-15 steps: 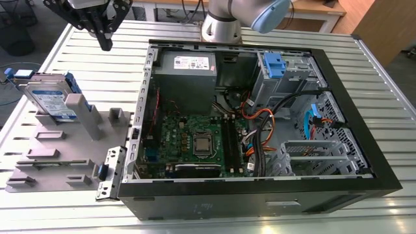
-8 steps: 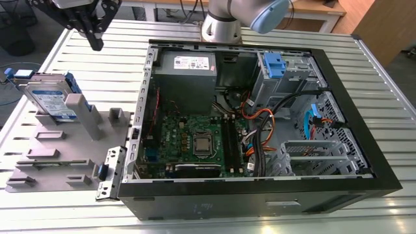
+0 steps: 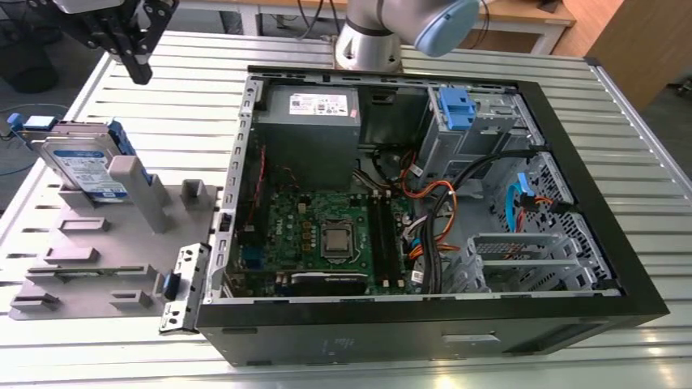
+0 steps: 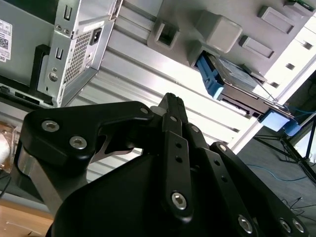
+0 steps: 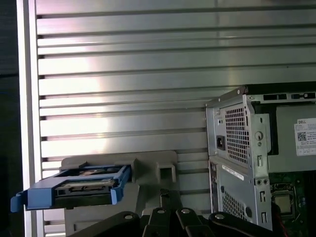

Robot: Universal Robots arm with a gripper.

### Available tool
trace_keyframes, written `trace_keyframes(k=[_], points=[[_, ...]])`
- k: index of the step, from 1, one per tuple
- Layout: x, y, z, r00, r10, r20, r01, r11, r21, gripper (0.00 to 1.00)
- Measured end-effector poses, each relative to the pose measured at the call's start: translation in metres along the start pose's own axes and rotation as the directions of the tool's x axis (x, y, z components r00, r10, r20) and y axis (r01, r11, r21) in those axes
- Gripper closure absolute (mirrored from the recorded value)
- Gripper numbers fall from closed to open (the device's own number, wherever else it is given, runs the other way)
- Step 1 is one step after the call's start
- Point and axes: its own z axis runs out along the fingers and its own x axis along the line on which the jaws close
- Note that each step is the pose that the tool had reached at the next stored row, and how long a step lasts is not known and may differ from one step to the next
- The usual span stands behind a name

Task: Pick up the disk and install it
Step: 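Reach for the disk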

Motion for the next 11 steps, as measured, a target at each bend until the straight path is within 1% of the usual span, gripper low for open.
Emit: trace_keyframes(k=[4, 11], points=[[0.0116, -0.0009, 0.0003, 1.0000, 0.000, 0.0002, 0.000, 1.0000, 0.0000, 0.89], [0.0342, -0.0025, 0.0012, 1.0000, 0.000, 0.0005, 0.000, 1.0000, 0.0000, 0.89]])
